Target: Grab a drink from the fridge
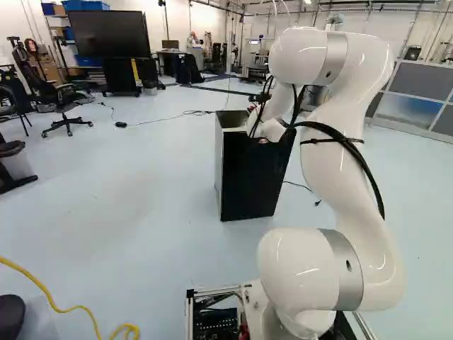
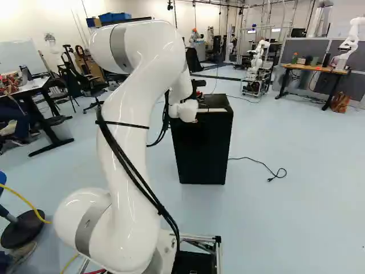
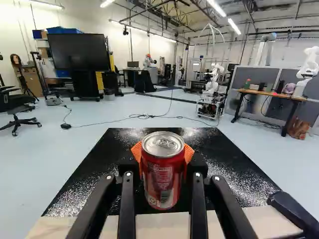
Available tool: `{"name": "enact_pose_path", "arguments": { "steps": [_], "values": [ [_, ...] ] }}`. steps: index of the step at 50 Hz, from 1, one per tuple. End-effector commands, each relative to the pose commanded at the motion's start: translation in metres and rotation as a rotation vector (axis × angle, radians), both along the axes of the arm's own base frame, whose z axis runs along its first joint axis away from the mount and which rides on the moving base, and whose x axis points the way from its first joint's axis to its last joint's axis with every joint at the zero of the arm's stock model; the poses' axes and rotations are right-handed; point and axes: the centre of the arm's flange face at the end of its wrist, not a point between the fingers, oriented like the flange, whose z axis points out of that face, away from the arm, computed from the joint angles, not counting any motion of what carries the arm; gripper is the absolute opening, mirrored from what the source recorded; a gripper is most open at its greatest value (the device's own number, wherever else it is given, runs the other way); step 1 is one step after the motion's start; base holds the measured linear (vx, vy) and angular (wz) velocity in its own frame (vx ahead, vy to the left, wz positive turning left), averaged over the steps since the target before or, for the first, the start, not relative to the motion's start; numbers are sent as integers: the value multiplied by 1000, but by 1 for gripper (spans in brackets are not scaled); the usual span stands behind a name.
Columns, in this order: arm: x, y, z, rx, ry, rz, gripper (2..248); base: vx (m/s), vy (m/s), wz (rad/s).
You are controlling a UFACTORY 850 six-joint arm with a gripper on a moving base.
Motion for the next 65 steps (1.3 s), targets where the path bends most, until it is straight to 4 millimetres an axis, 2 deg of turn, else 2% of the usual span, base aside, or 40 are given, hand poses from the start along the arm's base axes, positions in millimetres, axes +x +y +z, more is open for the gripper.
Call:
{"name": "enact_pose_path", "arguments": {
  "steps": [28,47,65],
  "values": [
    [0,0,31,-10,-48,0,98,0,0,0],
    [-4,3,33,-9,-44,0,98,0,0,0],
    [-20,11,37,-5,-28,2,98,0,0,0]
  ]
}}
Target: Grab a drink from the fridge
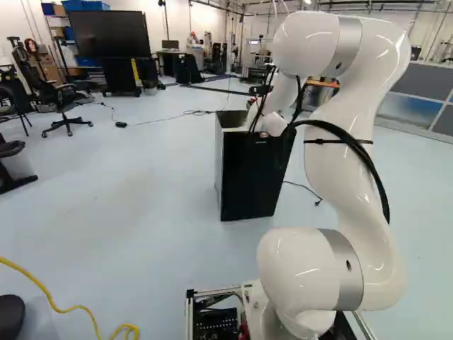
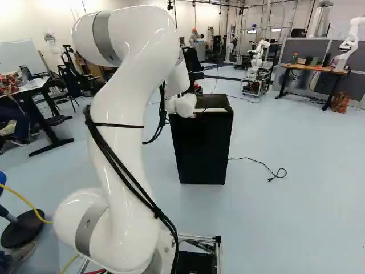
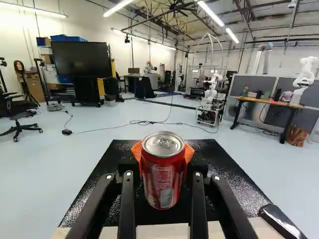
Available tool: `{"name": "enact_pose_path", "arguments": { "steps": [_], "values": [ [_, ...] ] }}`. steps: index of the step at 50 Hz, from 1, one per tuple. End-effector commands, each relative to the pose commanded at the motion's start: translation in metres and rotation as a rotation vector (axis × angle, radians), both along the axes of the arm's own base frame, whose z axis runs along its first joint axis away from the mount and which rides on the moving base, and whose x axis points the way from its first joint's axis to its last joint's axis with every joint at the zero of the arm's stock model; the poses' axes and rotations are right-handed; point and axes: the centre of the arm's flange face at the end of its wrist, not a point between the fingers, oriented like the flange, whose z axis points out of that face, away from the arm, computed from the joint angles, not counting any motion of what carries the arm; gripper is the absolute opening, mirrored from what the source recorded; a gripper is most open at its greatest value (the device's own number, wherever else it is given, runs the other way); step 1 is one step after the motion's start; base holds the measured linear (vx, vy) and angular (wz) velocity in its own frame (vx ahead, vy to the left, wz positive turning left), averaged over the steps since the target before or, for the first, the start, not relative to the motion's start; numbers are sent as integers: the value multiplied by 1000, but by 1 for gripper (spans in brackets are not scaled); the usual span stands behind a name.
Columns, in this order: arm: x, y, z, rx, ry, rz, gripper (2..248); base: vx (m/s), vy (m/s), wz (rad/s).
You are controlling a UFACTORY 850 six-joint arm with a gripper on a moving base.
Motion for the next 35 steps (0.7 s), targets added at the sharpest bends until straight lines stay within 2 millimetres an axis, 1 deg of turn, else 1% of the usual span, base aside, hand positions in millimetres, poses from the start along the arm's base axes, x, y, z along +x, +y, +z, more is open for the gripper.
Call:
{"name": "enact_pose_path", "arguments": {
  "steps": [18,35],
  "values": [
    [-27,14,6,6,28,2,98,0,0,0],
    [-66,31,11,12,65,6,98,0,0,0]
  ]
}}
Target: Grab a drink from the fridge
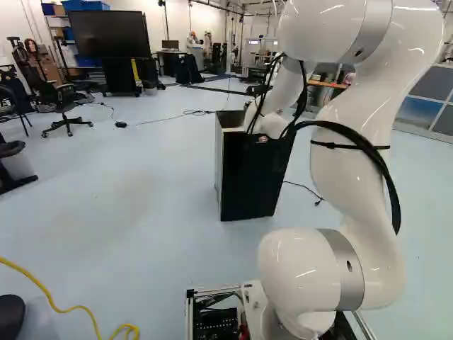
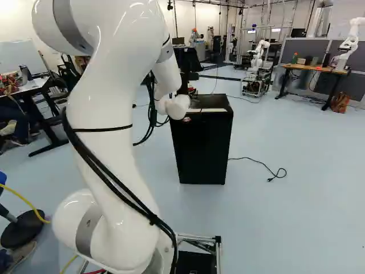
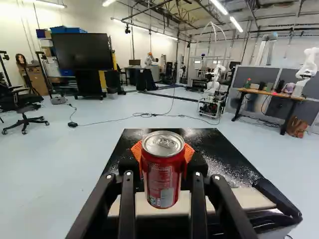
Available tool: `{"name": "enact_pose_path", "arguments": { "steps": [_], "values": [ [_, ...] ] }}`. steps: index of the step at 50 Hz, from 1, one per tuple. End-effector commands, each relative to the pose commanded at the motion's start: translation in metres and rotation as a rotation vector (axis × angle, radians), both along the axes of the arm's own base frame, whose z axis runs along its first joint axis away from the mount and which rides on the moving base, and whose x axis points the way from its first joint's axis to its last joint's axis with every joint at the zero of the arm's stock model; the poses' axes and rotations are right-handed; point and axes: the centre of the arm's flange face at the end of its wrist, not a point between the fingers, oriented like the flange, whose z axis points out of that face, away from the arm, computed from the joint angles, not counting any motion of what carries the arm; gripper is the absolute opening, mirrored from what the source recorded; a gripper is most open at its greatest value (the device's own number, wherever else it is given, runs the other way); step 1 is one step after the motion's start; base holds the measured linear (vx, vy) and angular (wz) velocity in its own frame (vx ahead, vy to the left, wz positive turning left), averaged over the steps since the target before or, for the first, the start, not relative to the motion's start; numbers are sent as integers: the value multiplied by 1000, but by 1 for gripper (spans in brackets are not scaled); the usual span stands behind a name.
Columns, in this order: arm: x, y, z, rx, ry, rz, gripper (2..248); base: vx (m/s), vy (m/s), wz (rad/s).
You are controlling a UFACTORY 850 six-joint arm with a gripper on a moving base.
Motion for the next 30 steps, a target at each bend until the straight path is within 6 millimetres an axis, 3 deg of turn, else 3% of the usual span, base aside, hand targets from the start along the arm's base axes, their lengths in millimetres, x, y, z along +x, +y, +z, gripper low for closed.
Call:
{"name": "enact_pose_path", "arguments": {
  "steps": [30],
  "values": [
    [-101,36,-2,13,91,10,98,0,0,0]
  ]
}}
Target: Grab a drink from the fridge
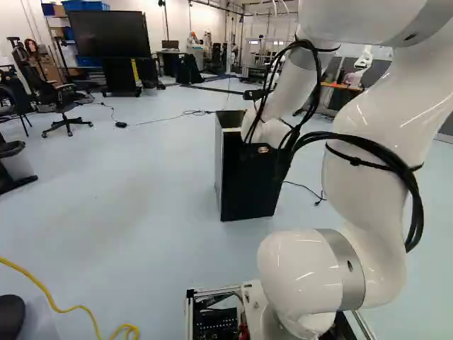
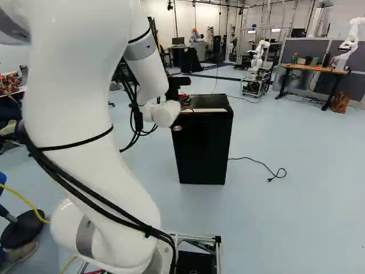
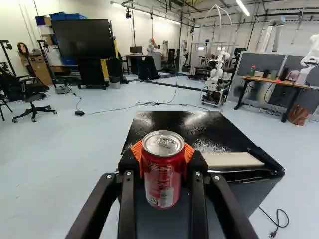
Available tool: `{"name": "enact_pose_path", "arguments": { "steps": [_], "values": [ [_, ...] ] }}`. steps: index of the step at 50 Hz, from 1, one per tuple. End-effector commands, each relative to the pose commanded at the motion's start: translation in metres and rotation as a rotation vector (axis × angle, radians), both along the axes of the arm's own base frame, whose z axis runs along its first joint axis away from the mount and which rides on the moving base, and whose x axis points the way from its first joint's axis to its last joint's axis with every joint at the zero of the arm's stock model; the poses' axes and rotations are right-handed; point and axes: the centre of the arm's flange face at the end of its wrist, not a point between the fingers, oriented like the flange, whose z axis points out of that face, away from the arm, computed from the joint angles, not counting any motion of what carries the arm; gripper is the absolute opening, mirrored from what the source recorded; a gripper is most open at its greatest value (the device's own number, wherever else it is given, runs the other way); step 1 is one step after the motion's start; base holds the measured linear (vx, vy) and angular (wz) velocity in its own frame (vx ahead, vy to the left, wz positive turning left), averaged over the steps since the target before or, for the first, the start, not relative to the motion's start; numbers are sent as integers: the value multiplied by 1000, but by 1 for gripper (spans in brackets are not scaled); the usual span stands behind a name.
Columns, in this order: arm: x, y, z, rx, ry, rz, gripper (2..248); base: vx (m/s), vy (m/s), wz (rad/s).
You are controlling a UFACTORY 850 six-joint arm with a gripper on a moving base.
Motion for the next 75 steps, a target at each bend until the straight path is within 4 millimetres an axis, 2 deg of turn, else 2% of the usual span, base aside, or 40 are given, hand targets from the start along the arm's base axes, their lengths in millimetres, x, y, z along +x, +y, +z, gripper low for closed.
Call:
{"name": "enact_pose_path", "arguments": {
  "steps": [19,38,56,75],
  "values": [
    [-69,18,-12,6,60,7,98,0,0,0],
    [-123,28,-27,8,106,13,98,0,0,0],
    [-160,34,-40,10,138,17,98,0,0,0],
    [-185,36,-50,10,159,20,98,0,0,0]
  ]
}}
